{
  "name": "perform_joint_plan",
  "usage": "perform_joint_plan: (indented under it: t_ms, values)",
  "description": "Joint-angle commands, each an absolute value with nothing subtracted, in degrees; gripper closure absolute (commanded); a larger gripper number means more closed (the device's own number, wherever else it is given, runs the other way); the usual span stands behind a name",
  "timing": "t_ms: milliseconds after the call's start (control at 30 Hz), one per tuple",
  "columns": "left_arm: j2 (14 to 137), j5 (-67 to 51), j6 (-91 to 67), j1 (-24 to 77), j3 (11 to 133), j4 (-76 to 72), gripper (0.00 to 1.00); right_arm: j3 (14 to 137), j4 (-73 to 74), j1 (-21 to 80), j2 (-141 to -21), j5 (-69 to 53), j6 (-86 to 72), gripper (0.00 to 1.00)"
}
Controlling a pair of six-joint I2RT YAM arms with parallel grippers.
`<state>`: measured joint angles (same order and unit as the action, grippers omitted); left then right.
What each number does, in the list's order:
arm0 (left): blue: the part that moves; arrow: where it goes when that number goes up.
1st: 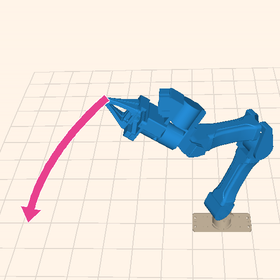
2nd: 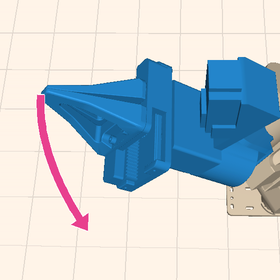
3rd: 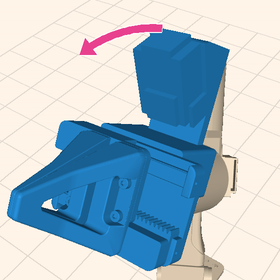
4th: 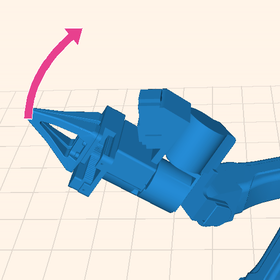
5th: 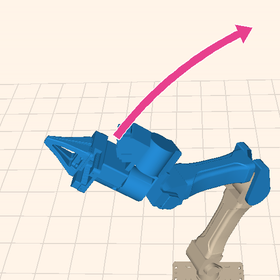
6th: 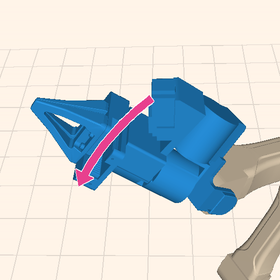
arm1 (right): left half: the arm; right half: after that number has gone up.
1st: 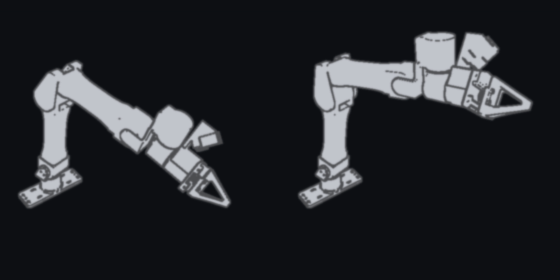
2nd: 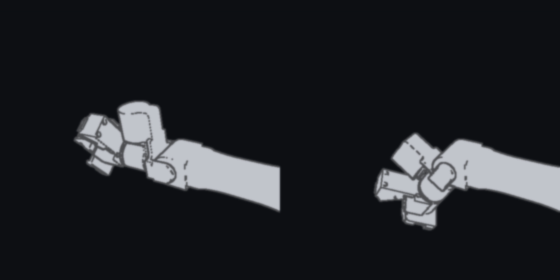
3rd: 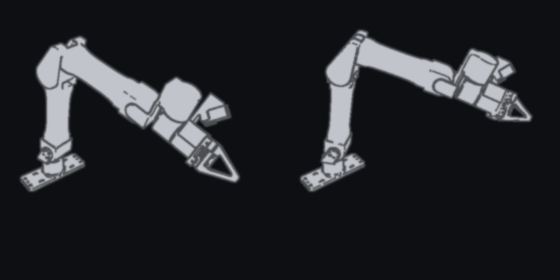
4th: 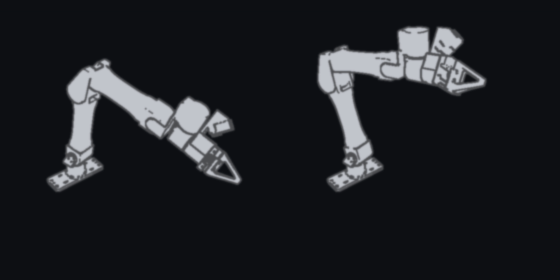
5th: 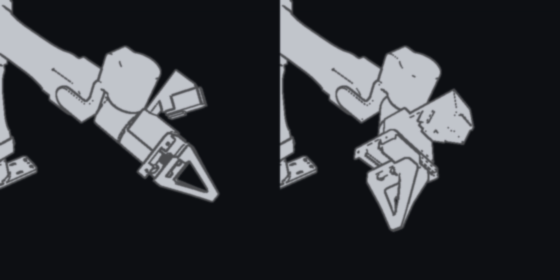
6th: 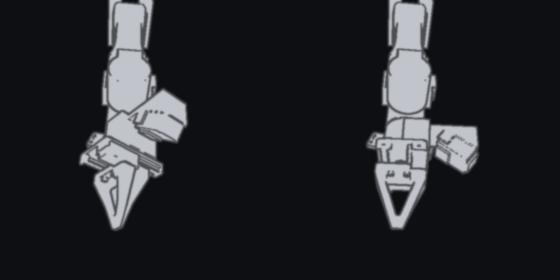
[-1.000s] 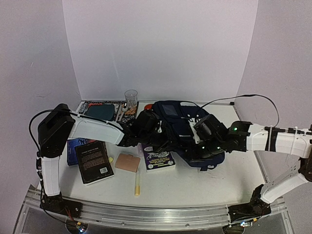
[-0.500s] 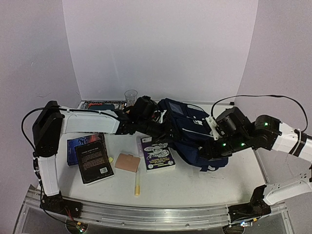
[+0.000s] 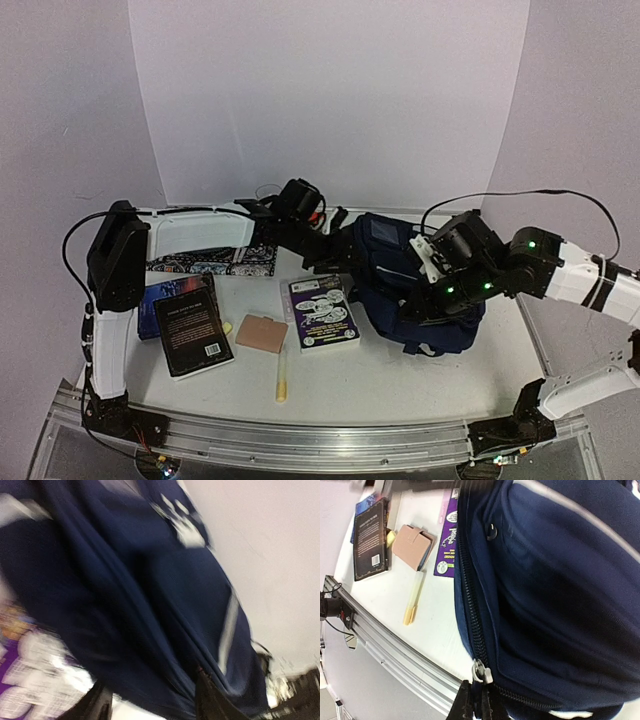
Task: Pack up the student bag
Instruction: Unzip the largest pocket of the student bag, then hold the student bag at the center of the board.
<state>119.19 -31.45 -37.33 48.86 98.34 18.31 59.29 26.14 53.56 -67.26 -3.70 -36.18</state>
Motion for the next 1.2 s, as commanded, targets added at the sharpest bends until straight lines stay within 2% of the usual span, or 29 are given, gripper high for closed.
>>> perform_joint_plan:
  t_ms: [0, 133, 300, 567, 633, 700, 1033, 1067, 1167]
  values:
    - [113.1, -15.5, -40.5, 42.2, 95.8, 19.4, 0.38, 64.4, 24.4, 54.2, -73.1, -4.0, -37.7, 1.00]
    - [107.3, -17.0, -47.7, 42.4, 86.9, 14.4, 0.28, 67.2, 21.4, 54.2, -78.5, 0.0, -39.8, 1.00]
    - [101.2, -19.0, -56.9, 44.0, 75.0, 4.8, 0.24, 69.8, 18.9, 54.2, -83.3, 4.8, -42.3, 1.00]
    - [103.6, -21.5, -64.5, 49.6, 72.9, -5.7, 0.24, 72.0, 14.5, 54.2, -88.0, 3.8, -42.3, 1.00]
    - [105.3, -21.7, -64.6, 50.5, 74.0, -6.6, 0.29, 72.8, 14.3, 54.2, -89.1, 3.1, -42.0, 1.00]
    - [106.9, -22.2, -64.6, 50.9, 74.9, -7.0, 0.38, 73.4, 14.2, 54.2, -89.5, 2.7, -41.8, 1.00]
    - [110.1, -23.5, -63.0, 50.9, 75.7, -7.7, 0.96, 71.3, 14.8, 54.2, -87.2, 2.2, -42.0, 1.00]
    - [110.4, -23.5, -62.6, 50.9, 76.0, -7.6, 1.00, 71.1, 14.9, 54.2, -86.9, 2.1, -42.1, 1.00]
    - [110.6, -23.2, -61.3, 50.5, 76.6, -7.7, 1.00, 70.1, 16.0, 54.2, -85.6, 2.0, -42.2, 1.00]
